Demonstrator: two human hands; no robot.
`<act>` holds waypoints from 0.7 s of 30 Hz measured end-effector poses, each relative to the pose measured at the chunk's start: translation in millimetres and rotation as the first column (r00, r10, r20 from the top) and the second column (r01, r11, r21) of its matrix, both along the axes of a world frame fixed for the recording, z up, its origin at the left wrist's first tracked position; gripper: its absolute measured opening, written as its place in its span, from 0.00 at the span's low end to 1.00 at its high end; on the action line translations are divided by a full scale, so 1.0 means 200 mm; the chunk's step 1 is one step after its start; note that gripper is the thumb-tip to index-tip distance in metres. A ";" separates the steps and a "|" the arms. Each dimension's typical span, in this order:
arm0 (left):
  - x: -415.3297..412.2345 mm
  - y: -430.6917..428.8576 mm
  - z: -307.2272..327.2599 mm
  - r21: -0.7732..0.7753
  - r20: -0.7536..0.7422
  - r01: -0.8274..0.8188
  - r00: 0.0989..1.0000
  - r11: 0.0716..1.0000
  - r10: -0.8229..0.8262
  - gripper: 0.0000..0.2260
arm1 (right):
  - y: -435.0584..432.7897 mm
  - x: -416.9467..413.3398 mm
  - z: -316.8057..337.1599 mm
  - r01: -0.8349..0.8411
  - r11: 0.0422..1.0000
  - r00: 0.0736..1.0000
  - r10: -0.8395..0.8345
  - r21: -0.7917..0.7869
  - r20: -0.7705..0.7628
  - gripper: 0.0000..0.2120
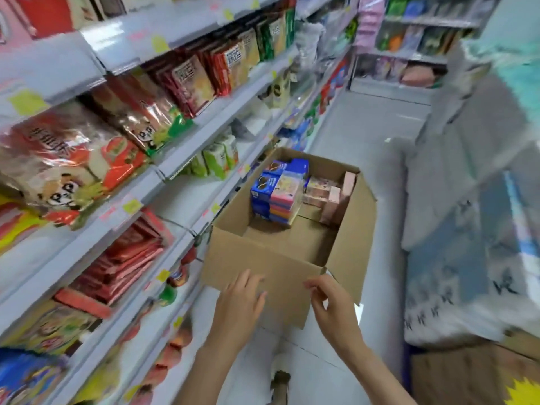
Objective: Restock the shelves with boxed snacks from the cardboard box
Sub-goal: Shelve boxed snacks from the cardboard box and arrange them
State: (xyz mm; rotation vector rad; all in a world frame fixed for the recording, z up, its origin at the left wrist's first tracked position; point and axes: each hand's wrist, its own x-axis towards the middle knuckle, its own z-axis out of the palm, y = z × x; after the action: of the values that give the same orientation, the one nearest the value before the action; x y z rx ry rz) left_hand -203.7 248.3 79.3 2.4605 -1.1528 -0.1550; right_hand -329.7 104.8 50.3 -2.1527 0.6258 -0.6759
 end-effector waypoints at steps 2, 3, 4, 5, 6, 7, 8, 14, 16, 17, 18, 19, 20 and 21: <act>0.11 -0.13 -0.01 0.008 -0.011 0.026 1.000 1.000 -0.026 0.11 | -0.11 0.10 -0.03 0.005 1.000 0.999 -0.004 0.028 -0.038 0.16; 0.17 -0.19 -0.02 0.008 -0.037 0.034 0.999 0.999 -0.033 0.11 | -0.16 0.15 -0.04 0.005 0.999 0.999 -0.002 0.043 -0.051 0.16; 0.23 -0.26 -0.03 0.002 -0.061 0.031 0.998 1.000 -0.030 0.11 | -0.22 0.19 -0.04 0.002 0.998 0.998 0.002 0.055 -0.063 0.16; 0.28 -0.32 -0.04 0.000 -0.083 0.021 0.996 1.000 -0.021 0.10 | -0.28 0.23 -0.05 -0.003 0.998 0.997 0.008 0.067 -0.078 0.16; 0.32 -0.39 -0.04 0.009 -0.099 0.030 0.995 1.000 -0.029 0.10 | -0.33 0.26 -0.04 -0.007 0.997 0.995 0.015 0.080 -0.096 0.16; 0.36 -0.46 -0.04 0.015 -0.092 0.053 0.994 0.998 -0.051 0.10 | -0.39 0.28 -0.04 -0.008 0.996 0.993 0.019 0.094 -0.118 0.17; 0.39 -0.53 -0.04 0.018 -0.092 0.080 0.993 0.997 -0.078 0.09 | -0.45 0.30 -0.05 -0.003 0.994 0.990 0.018 0.106 -0.138 0.17; 0.57 -0.96 -0.10 0.033 -0.084 0.194 0.978 0.981 -0.190 0.09 | -0.83 0.38 -0.10 0.055 0.994 0.982 -0.036 0.096 -0.187 0.16; 0.65 -1.11 -0.17 0.072 -0.109 0.218 0.972 0.973 -0.210 0.11 | -0.98 0.41 -0.13 0.064 0.994 0.976 -0.043 0.093 -0.215 0.17; 0.68 -1.20 -0.20 0.097 -0.127 0.224 0.969 0.970 -0.212 0.12 | -1.06 0.44 -0.16 0.064 0.994 0.973 -0.041 0.094 -0.227 0.17; 0.72 -1.28 -0.24 0.124 -0.138 0.222 0.969 0.967 -0.205 0.12 | -1.15 0.46 -0.19 0.059 0.994 0.971 -0.035 0.097 -0.236 0.18; 0.75 -1.37 -0.27 0.147 -0.156 0.208 0.970 0.967 -0.185 0.12 | -1.24 0.48 -0.21 0.051 0.994 0.969 -0.025 0.100 -0.247 0.17; 0.78 -1.47 -0.29 0.166 -0.170 0.192 0.972 0.967 -0.163 0.13 | -1.33 0.51 -0.24 0.042 0.994 0.965 -0.013 0.105 -0.262 0.17; 0.81 -1.56 -0.32 0.188 -0.185 0.179 0.972 0.966 -0.144 0.13 | -1.42 0.54 -0.26 0.031 0.993 0.959 0.002 0.112 -0.283 0.17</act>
State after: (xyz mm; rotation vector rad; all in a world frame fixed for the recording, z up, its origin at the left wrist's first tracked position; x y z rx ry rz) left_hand -42.6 -63.4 14.9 2.4643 -1.3186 -0.5466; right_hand -221.3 -179.3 -1.9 -2.1540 0.8121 -0.3304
